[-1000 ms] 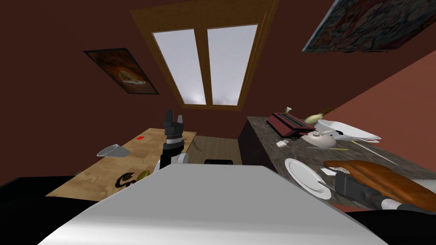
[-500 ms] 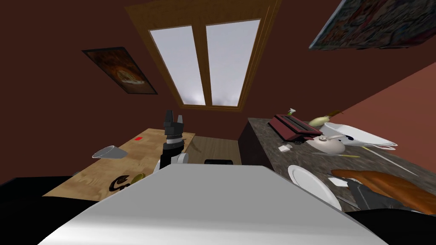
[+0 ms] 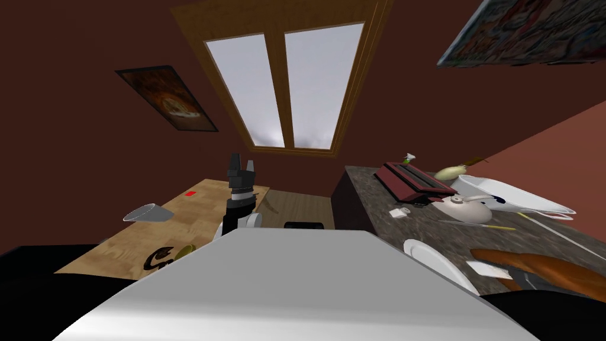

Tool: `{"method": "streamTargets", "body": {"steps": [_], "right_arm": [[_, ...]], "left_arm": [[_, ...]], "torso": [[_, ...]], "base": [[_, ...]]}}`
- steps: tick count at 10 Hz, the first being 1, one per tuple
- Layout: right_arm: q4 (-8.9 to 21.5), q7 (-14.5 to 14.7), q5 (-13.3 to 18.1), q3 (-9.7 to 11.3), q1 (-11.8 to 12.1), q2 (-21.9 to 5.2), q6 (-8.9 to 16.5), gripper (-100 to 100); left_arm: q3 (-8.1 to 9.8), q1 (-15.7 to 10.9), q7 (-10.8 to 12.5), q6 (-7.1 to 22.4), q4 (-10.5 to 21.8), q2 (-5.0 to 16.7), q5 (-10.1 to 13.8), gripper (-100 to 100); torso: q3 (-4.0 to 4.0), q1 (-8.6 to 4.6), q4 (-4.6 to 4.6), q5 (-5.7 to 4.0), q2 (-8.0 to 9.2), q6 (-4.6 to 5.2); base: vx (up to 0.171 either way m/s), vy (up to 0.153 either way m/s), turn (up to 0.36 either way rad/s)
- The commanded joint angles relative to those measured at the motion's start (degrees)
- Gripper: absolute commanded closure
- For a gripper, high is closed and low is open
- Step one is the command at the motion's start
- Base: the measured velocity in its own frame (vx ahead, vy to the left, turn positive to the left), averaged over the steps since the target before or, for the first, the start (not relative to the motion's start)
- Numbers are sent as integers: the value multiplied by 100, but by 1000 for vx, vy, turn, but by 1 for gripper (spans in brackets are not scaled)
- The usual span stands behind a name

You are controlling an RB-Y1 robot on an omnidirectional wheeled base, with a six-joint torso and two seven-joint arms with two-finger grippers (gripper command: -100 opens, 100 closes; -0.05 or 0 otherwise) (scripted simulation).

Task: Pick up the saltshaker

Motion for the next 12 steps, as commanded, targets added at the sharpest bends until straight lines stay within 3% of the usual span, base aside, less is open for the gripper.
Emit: {"method": "streamTargets", "body": {"steps": [1,2,3,4,5,7,8,12], "right_arm": [[22,48,186,83,149,-173,-42,-100],[44,39,112,52,80,-112,-39,-100],[48,51,124,57,88,-124,-47,0],[28,68,138,160,16,26,117,-100],[18,77,146,213,-19,101,199,-100],[142,125,159,247,-117,72,132,-100],[128,121,158,244,-107,77,147,100],[130,122,158,244,-108,76,146,100]], "left_arm": [[0,0,0,0,0,0,0,0],[0,0,0,0,0,0,0,0],[0,0,0,0,0,0,0,0],[0,-1,0,0,0,0,0,0],[0,-1,0,0,0,0,0,0],[0,-1,0,0,0,0,0,0],[0,-1,0,0,0,-1,0,0],[0,-1,0,0,0,-1,0,0]], "torso": [[0,0,0,0,0,0],[0,3,0,0,1,1],[7,11,3,0,13,2],[13,16,5,2,22,3],[16,13,7,0,28,2],[19,11,8,1,33,4],[18,16,8,2,31,3],[17,20,7,3,30,3]], "base": [[67,-41,41],[27,-18,10],[6,-4,1],[-2,-16,63],[-13,-27,75],[-6,-13,13],[0,0,0],[0,0,0]]}}
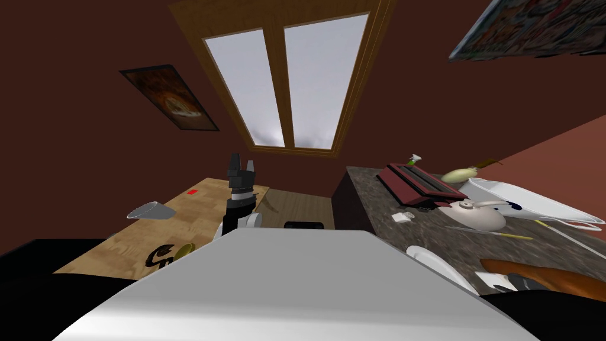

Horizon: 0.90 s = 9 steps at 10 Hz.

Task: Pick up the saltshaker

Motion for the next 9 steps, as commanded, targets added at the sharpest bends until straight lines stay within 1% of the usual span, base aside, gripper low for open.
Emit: {"method": "streamTargets", "body": {"steps": [1,2,3,4,5,6,7,8,9], "right_arm": [[0,0,0,0,0,0,0,0],[28,50,116,-15,123,-163,-48,-100],[42,74,175,-23,187,-247,-73,-100],[-43,31,116,-53,224,-188,-40,-100],[-56,25,122,-60,241,-199,-40,0],[-75,41,135,46,169,-43,128,-100],[-86,48,142,99,135,34,212,-100],[47,103,149,99,57,-15,108,-100],[60,118,152,111,43,-8,120,100]], "left_arm": [[0,0,0,0,0,0,0,0],[0,0,0,0,0,0,0,0],[0,1,0,0,0,0,0,0],[0,1,0,0,0,0,0,0],[0,1,0,0,0,0,0,0],[0,0,0,0,0,0,0,0],[0,0,0,0,0,0,0,0],[0,0,0,0,0,0,0,0],[0,0,0,0,0,0,0,0]], "torso": [[0,0,0,0,0,0],[0,0,0,0,0,0],[-9,-6,-3,0,-17,0],[-19,-9,-8,-1,-33,-2],[-14,-6,-6,-2,-22,-2],[-6,-2,-3,-1,-10,-1],[-1,-6,-1,-3,-2,-1],[1,-12,1,-4,3,-2],[2,-7,1,-2,3,0]], "base": [[0,0,0],[62,-21,-15],[104,-31,-15],[46,-13,1],[7,-2,3],[-4,-15,56],[-17,-27,94],[-8,-14,22],[0,0,0]]}}
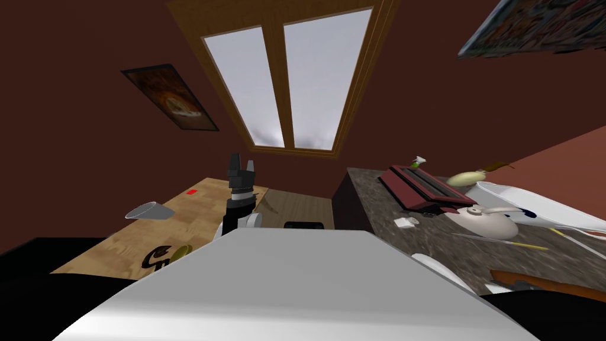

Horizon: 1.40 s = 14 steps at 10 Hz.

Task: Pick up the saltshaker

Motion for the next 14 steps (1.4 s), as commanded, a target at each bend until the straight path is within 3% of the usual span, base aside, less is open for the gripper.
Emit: {"method": "streamTargets", "body": {"steps": [1,4,5,6,9,13,14], "right_arm": [[0,0,0,0,0,0,0,100],[4,0,3,6,7,6,-4,100],[4,0,3,6,7,6,-4,0],[19,-8,33,170,7,-23,-27,-100],[64,-24,107,558,9,-102,-91,-100],[136,49,245,1009,-1,-182,-239,-100],[137,100,255,809,22,-218,-307,-100]], "left_arm": [[0,0,0,0,0,0,0,0],[0,0,0,0,0,0,0,0],[0,0,0,0,0,0,0,0],[0,0,0,0,0,0,0,0],[0,2,0,-1,-1,0,0,0],[-1,2,0,0,-1,-1,0,0],[-1,2,0,-1,-1,-1,0,0]], "torso": [[0,0,0,0,0,0],[-4,-1,0,2,-9,-10],[-5,-2,0,2,-10,-10],[-5,-2,0,2,-10,-10],[-48,27,-18,8,-83,-14],[-41,43,-15,11,-71,-14],[-42,53,-15,14,-73,-13]], "base": [[-3,0,-16],[0,0,0],[0,0,0],[104,40,2],[193,88,4],[159,110,-1],[45,83,-18]]}}
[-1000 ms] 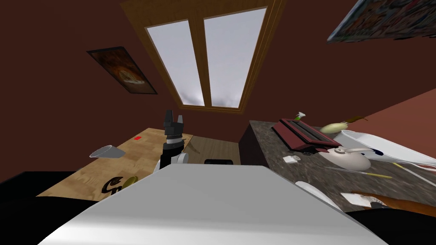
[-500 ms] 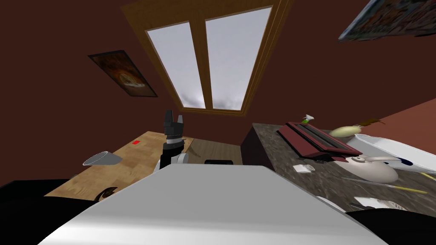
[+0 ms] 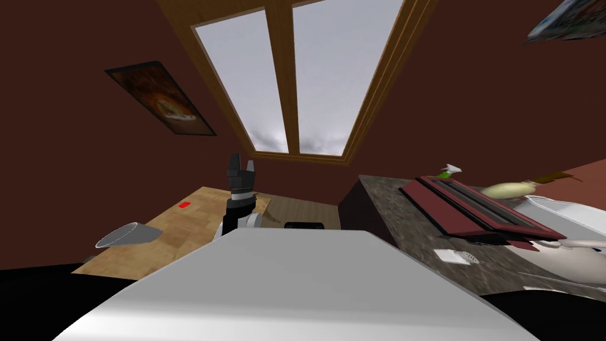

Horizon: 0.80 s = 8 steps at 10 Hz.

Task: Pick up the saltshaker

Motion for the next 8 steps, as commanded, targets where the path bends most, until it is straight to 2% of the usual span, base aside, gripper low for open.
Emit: {"method": "streamTargets", "body": {"steps": [1,3,4,7,8], "right_arm": [[-31,25,-6,-213,55,-33,-33,-100],[-53,-12,-63,-526,107,-97,-34,-100],[-58,-24,-78,-605,122,-115,-32,-100],[-73,-79,-140,-935,193,-186,-15,-100],[-190,-113,-139,-896,277,-154,30,-100]], "left_arm": [[0,0,0,0,0,0,0,0],[1,-2,0,1,1,1,0,0],[1,-2,0,1,1,1,0,0],[1,-1,0,1,1,1,0,0],[1,-1,0,1,1,1,0,0]], "torso": [[0,0,0,0,0,0],[45,-63,19,-16,76,2],[53,-82,22,-21,88,4],[36,-77,16,-21,59,2],[39,-79,17,-22,63,3]], "base": [[-93,-32,-5],[-159,-103,8],[-112,-118,2],[-68,-96,-8],[-40,-47,4]]}}
